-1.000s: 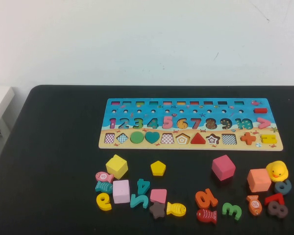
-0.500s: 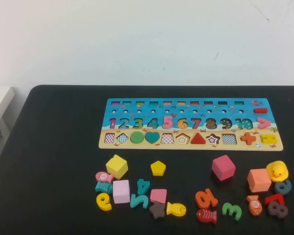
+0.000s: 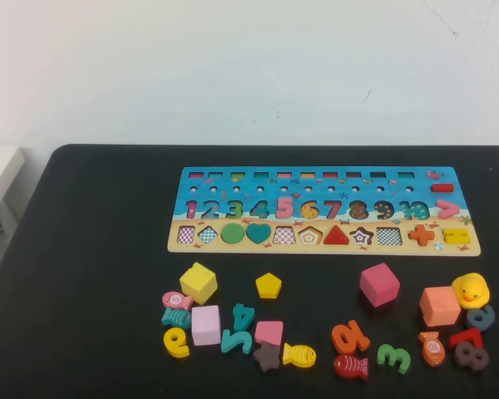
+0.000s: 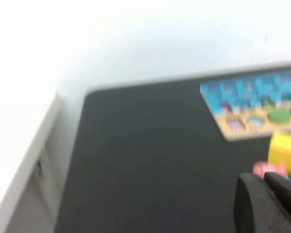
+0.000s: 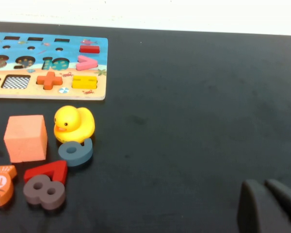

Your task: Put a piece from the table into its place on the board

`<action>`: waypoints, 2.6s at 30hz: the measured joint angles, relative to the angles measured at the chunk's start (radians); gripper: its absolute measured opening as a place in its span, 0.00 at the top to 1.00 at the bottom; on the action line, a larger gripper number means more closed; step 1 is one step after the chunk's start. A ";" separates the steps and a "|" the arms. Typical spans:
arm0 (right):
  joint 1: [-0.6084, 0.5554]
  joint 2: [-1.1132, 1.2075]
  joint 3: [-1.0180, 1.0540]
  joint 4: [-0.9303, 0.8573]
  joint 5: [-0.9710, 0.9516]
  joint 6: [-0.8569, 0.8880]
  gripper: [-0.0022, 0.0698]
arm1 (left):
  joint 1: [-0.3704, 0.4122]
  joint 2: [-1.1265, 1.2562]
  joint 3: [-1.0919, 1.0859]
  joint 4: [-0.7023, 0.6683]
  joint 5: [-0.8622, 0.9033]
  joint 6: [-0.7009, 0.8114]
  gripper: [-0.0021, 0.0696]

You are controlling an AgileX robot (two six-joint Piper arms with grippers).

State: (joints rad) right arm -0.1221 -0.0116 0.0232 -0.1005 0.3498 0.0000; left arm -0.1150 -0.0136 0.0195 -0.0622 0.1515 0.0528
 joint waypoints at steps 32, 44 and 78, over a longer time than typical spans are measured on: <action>0.000 0.000 0.000 0.000 0.000 0.000 0.94 | 0.000 0.000 -0.002 0.002 0.161 0.020 0.97; 0.000 0.000 0.000 0.000 0.000 0.000 0.94 | 0.000 0.000 -0.002 0.002 0.163 0.020 0.97; 0.000 0.000 0.000 0.000 0.000 0.000 0.94 | 0.000 0.000 0.000 0.002 -0.091 0.022 0.97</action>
State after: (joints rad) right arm -0.1221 -0.0116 0.0232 -0.1005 0.3498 0.0000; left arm -0.1150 -0.0136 0.0197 -0.0603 0.0600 0.0746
